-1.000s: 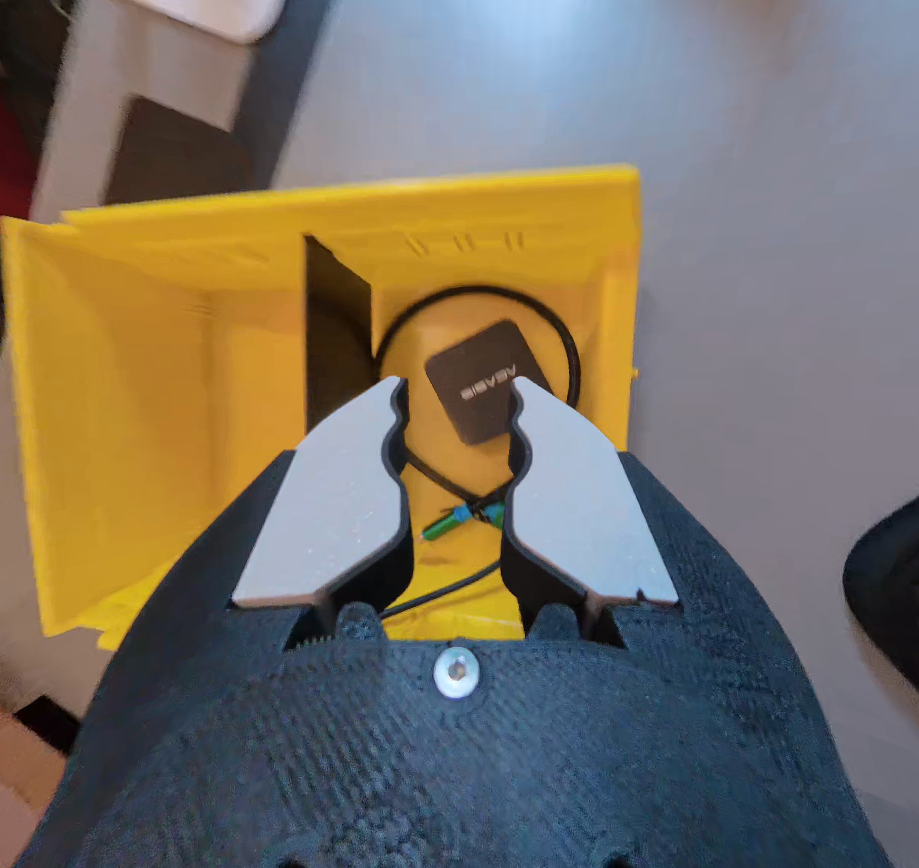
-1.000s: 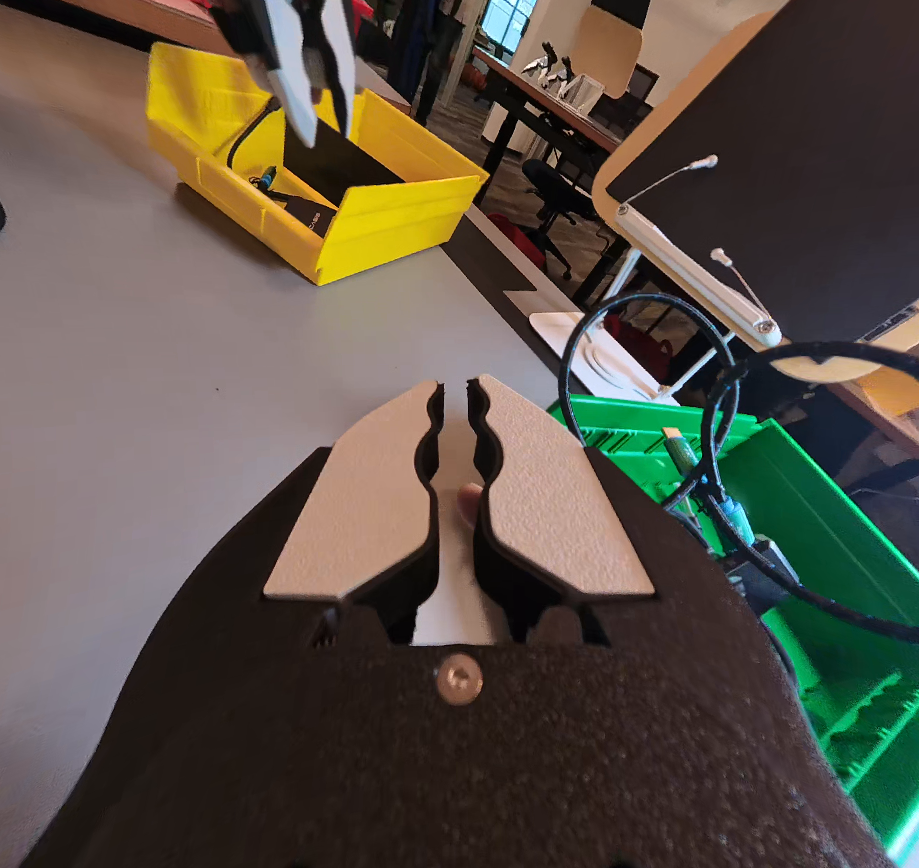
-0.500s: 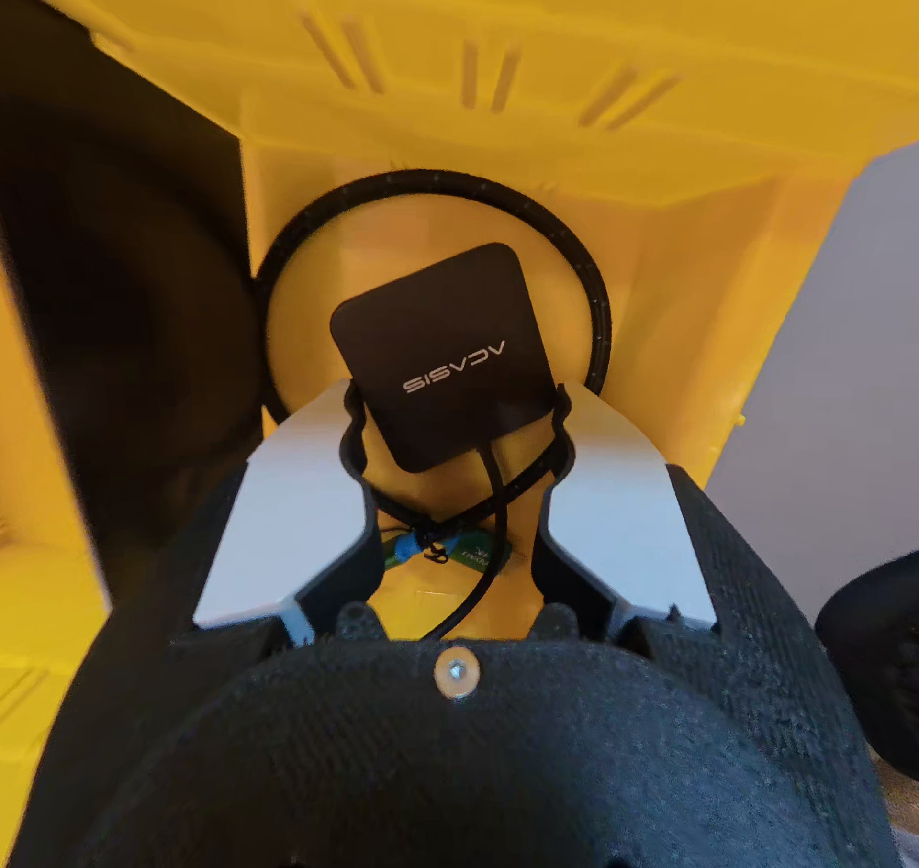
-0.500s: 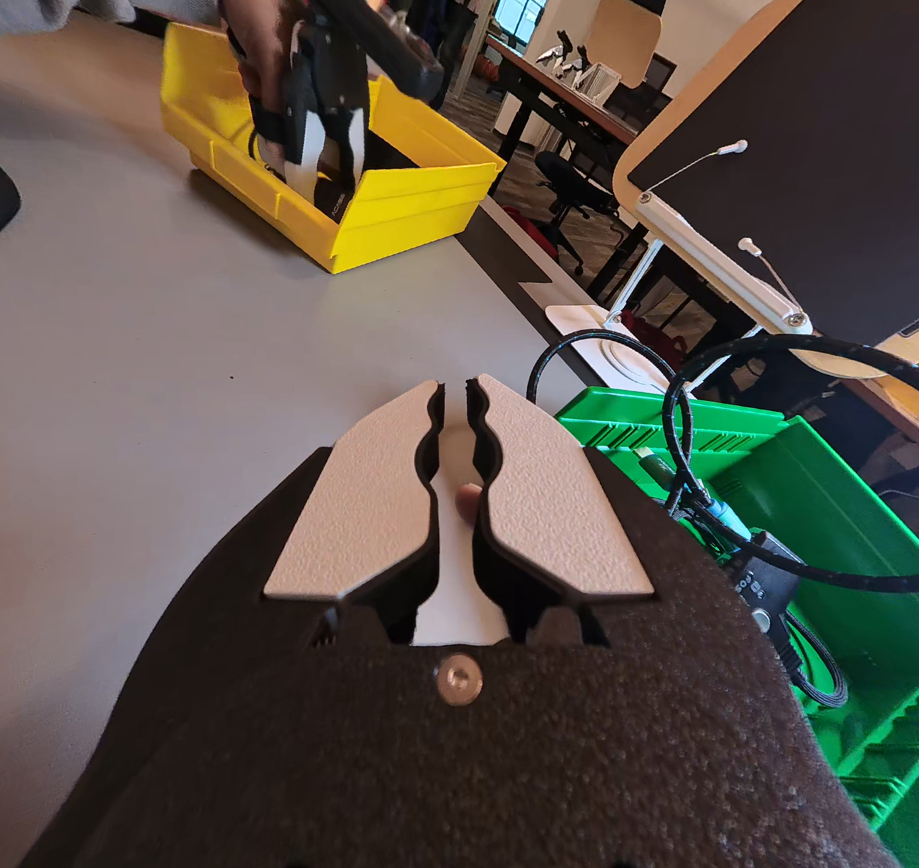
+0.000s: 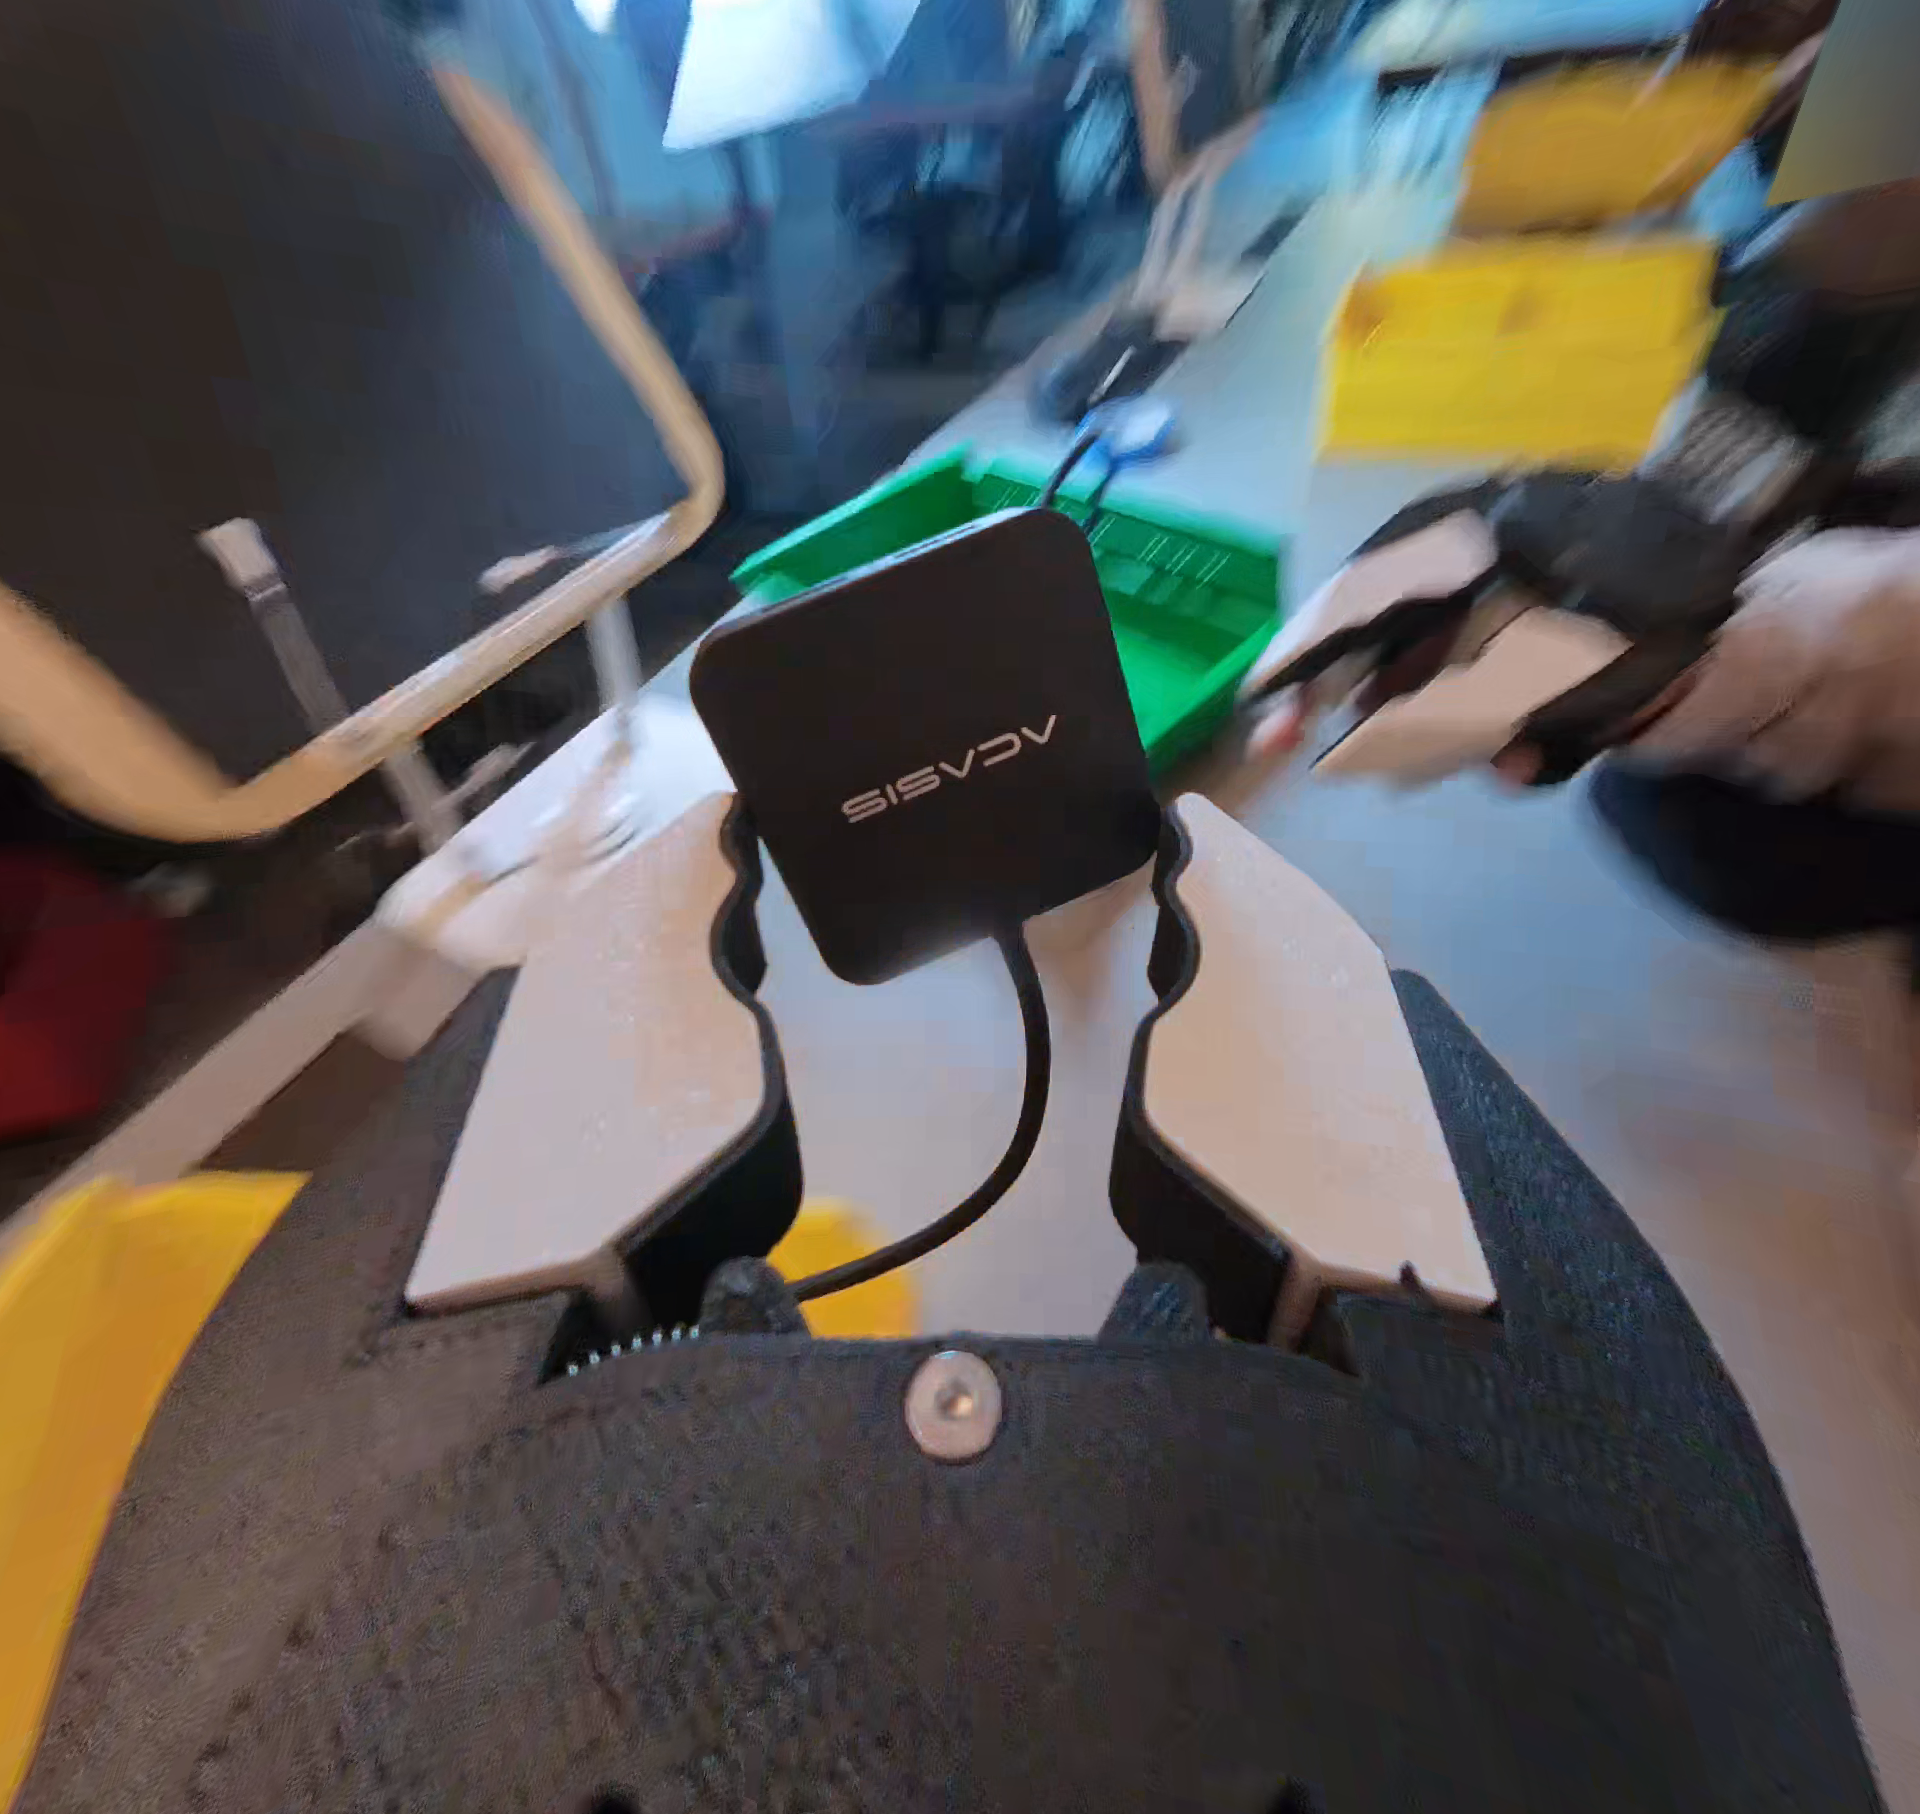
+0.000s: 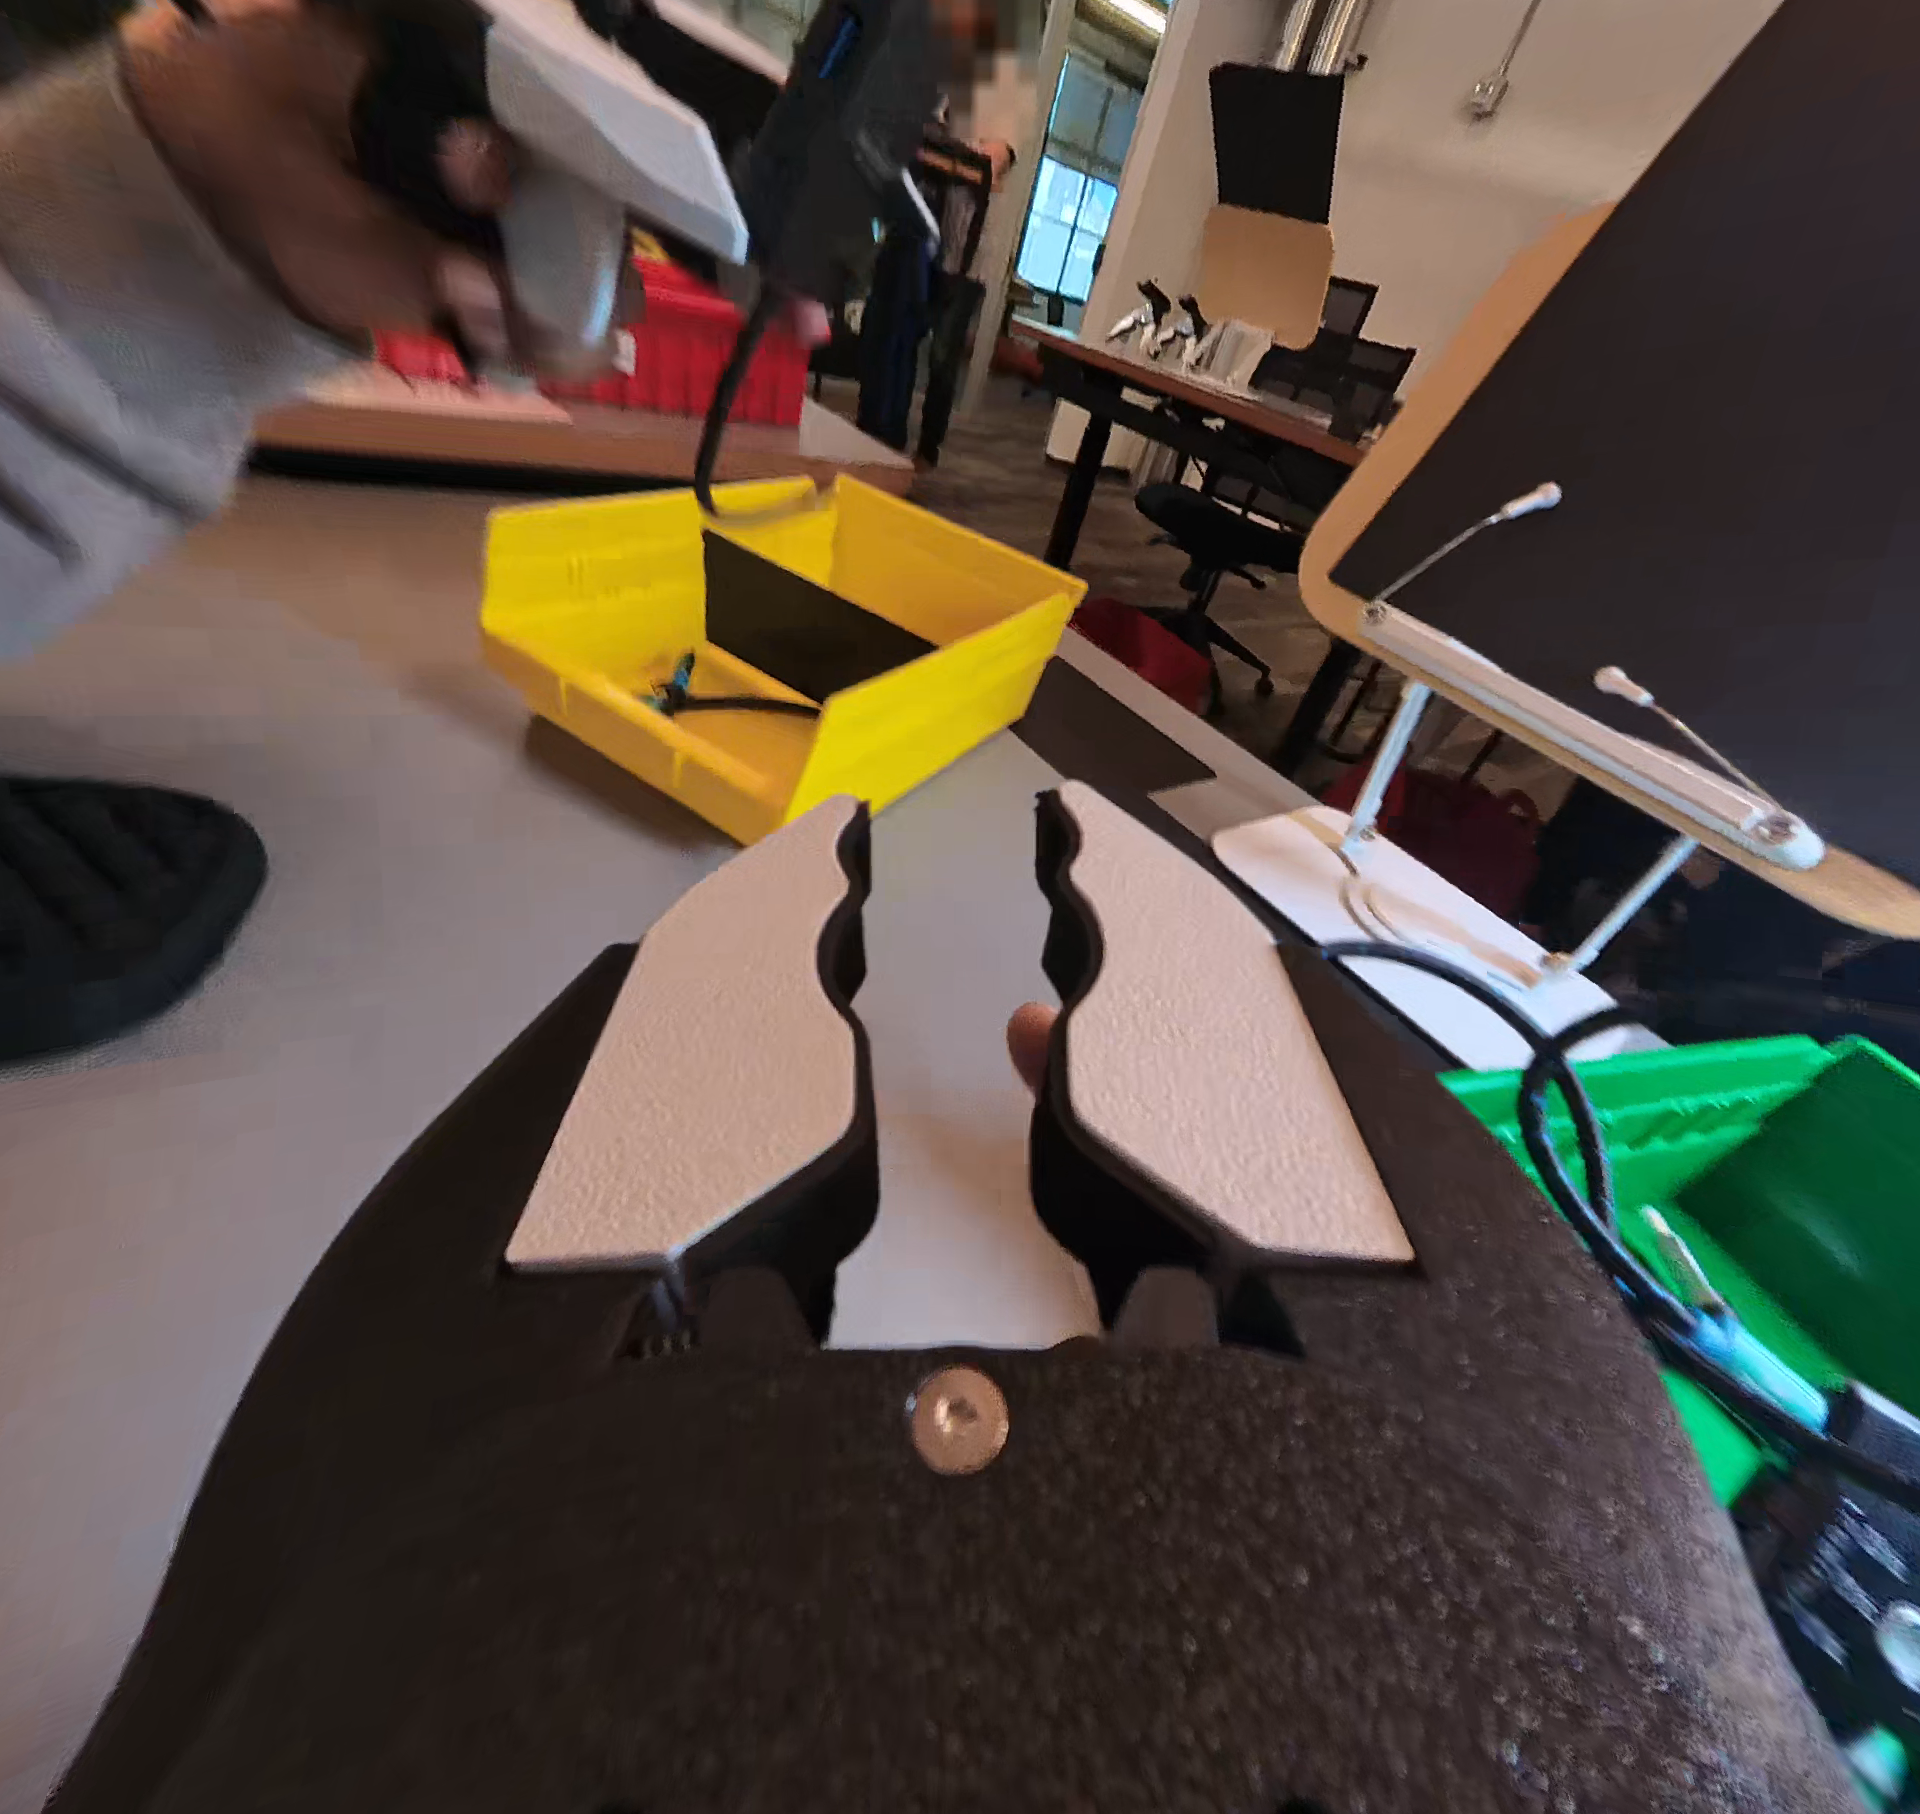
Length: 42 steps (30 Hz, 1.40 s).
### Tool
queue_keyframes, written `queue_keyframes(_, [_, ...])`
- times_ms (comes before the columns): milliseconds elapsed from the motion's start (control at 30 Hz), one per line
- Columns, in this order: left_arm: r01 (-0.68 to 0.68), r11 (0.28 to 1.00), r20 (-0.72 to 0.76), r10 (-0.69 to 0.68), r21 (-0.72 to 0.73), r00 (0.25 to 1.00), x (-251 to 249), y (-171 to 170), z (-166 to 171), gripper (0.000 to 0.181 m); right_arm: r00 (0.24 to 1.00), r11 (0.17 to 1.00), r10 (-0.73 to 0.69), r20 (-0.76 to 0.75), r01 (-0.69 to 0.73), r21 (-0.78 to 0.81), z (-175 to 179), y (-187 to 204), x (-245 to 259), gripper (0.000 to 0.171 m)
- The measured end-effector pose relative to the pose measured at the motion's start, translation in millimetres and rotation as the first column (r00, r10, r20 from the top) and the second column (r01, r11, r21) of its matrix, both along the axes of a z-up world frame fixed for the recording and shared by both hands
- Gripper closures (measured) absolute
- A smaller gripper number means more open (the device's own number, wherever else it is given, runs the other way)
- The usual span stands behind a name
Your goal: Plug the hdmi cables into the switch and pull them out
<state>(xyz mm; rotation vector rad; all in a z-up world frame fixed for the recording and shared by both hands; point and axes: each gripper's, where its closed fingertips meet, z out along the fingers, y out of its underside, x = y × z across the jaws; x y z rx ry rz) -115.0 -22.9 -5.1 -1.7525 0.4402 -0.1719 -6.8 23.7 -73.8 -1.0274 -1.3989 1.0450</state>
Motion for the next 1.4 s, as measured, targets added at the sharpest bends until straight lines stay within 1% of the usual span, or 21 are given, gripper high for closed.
queue_keyframes(100, [0.069,0.992,0.269,-0.094,0.104,0.958,54,21,-9,0.107,1.0,0.999,0.002,-0.027,-0.003,-0.038,12,-16,-18,0.125])
queue_keyframes(200, [0.067,0.994,0.481,-0.103,0.091,0.87,81,43,-49,0.108,0.999,0.999,-0.02,0.03,0.021,-0.044,-10,-24,-31,0.118])
queue_keyframes(300, [0.068,0.997,0.582,-0.077,0.037,0.809,90,54,-87,0.107,0.99,0.994,-0.112,0.09,0.111,0.022,-44,-10,-35,0.146])
queue_keyframes(367, [0.061,0.998,0.612,-0.055,0.011,0.789,90,56,-102,0.108,0.984,0.99,-0.123,0.125,0.113,0.084,-57,-4,-35,0.154])
queue_keyframes(467, [0.071,0.997,0.612,-0.058,0.003,0.789,89,56,-105,0.108,0.985,0.984,-0.125,0.12,0.107,0.143,-56,6,-32,0.16])
queue_keyframes(500, [0.081,0.997,0.602,-0.074,0.015,0.795,90,55,-103,0.111,0.986,0.986,-0.11,0.121,0.094,0.136,-54,7,-30,0.161])
queue_keyframes(567, [0.085,0.995,0.573,-0.103,0.059,0.813,88,51,-97,0.128,0.991,0.994,-0.071,0.118,0.06,0.097,-48,8,-25,0.163])
queue_keyframes(667, [0.123,0.986,0.51,-0.166,0.117,0.844,87,45,-86,0.122,0.994,0.999,0.034,0.104,-0.034,-0.003,-39,5,-15,0.163])
queue_keyframes(700, [0.137,0.982,0.469,-0.181,0.127,0.864,87,43,-84,0.12,0.989,0.993,0.106,0.1,-0.099,-0.068,-35,0,-11,0.163])
queue_keyframes(767, [0.156,0.977,0.37,-0.199,0.143,0.908,84,40,-85,0.114,0.952,0.935,0.287,0.111,-0.253,-0.249,-30,-13,-2,0.162])
queue_keyframes(800, [0.194,0.97,0.341,-0.233,0.145,0.911,86,37,-86,0.115,0.927,0.89,0.36,0.101,-0.309,-0.335,-27,-18,2,0.162])
queue_keyframes(867, [0.32,0.939,0.37,-0.344,0.126,0.863,97,26,-88,0.114,0.839,0.754,0.534,0.107,-0.415,-0.51,-30,-34,12,0.162])
queue_keyframes(900, [0.383,0.916,0.401,-0.398,0.12,0.826,104,21,-88,0.115,0.795,0.691,0.594,0.123,-0.426,-0.584,-36,-40,15,0.162])
queue_keyframes(967, [0.479,0.872,0.454,-0.467,0.097,0.759,117,12,-92,0.131,0.754,0.63,0.639,0.152,-0.4,-0.665,-53,-46,14,0.162])
queue_keyframes(1000, [0.487,0.871,0.459,-0.462,0.071,0.759,120,13,-98,0.144,0.728,0.607,0.664,0.17,-0.392,-0.692,-62,-49,14,0.162])
queue_keyframes(1033, [0.47,0.882,0.446,-0.434,0.032,0.783,119,16,-106,0.161,0.721,0.598,0.669,0.18,-0.379,-0.706,-68,-50,13,0.163])
queue_keyframes(1133, [0.433,0.9,0.443,-0.365,-0.059,0.819,110,23,-118,0.166,0.768,0.633,0.61,0.194,-0.325,-0.703,-77,-40,3,0.165])
queue_keyframes(1200, [0.395,0.917,0.492,-0.315,-0.065,0.812,103,28,-115,0.167,0.814,0.652,0.558,0.164,-0.307,-0.693,-72,-30,-2,0.162])
queue_keyframes(1267, [0.346,0.935,0.521,-0.257,-0.079,0.814,93,33,-115,0.167,0.883,0.756,0.435,0.177,-0.252,-0.604,-71,-11,-9,0.153])
queue_keyframes(1333, [0.313,0.944,0.577,-0.2,-0.103,0.792,82,37,-117,0.167,0.927,0.872,0.324,0.189,-0.216,-0.439,-72,5,-11,0.143])
queue_keyframes(1400, [0.289,0.948,0.642,-0.14,-0.134,0.754,73,42,-121,0.167,0.959,0.952,0.22,0.177,-0.171,-0.255,-69,17,-12,0.143])
